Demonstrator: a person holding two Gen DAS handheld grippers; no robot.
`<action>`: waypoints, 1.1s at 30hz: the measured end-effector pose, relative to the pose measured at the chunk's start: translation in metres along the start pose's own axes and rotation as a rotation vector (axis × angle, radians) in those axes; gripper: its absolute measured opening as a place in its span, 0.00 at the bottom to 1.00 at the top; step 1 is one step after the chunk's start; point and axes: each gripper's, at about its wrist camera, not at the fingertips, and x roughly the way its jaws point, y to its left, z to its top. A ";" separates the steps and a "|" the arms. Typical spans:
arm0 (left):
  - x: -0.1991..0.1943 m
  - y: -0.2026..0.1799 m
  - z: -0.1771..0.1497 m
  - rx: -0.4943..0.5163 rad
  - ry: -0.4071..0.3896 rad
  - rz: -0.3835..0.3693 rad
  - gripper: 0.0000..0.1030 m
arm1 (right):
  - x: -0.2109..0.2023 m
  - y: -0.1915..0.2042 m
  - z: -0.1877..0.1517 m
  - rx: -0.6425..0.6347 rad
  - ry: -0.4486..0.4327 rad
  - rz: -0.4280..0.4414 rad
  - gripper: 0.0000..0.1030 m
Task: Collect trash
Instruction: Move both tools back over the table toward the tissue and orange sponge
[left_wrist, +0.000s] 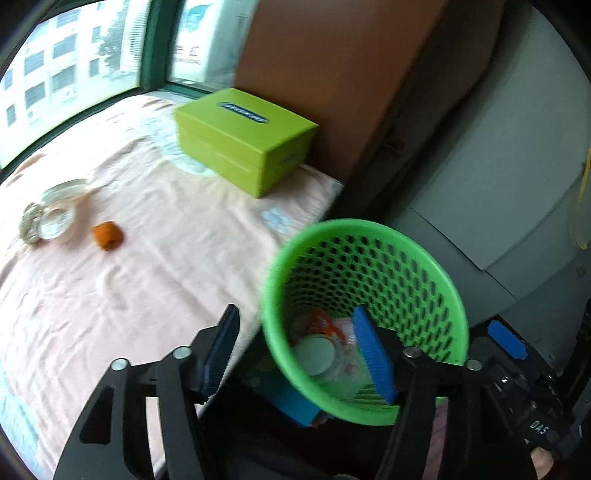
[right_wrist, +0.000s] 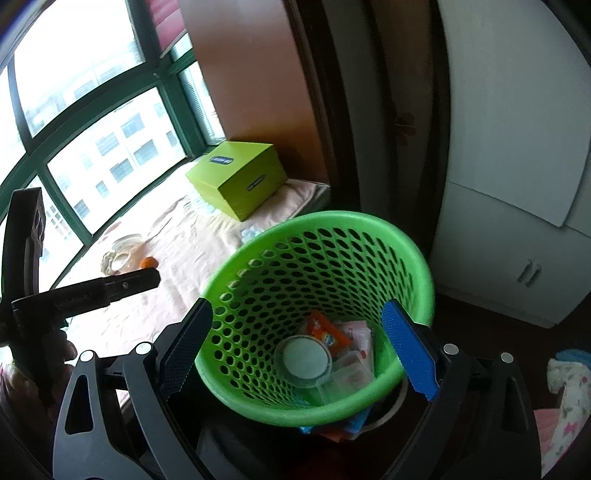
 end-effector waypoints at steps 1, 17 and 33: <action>-0.002 0.007 0.001 -0.010 -0.006 0.013 0.60 | 0.001 0.003 0.001 -0.004 0.002 0.007 0.89; -0.052 0.140 0.009 -0.216 -0.101 0.213 0.61 | 0.055 0.098 0.025 -0.146 0.061 0.148 0.90; -0.072 0.264 0.018 -0.379 -0.117 0.369 0.60 | 0.149 0.217 0.026 -0.301 0.173 0.285 0.82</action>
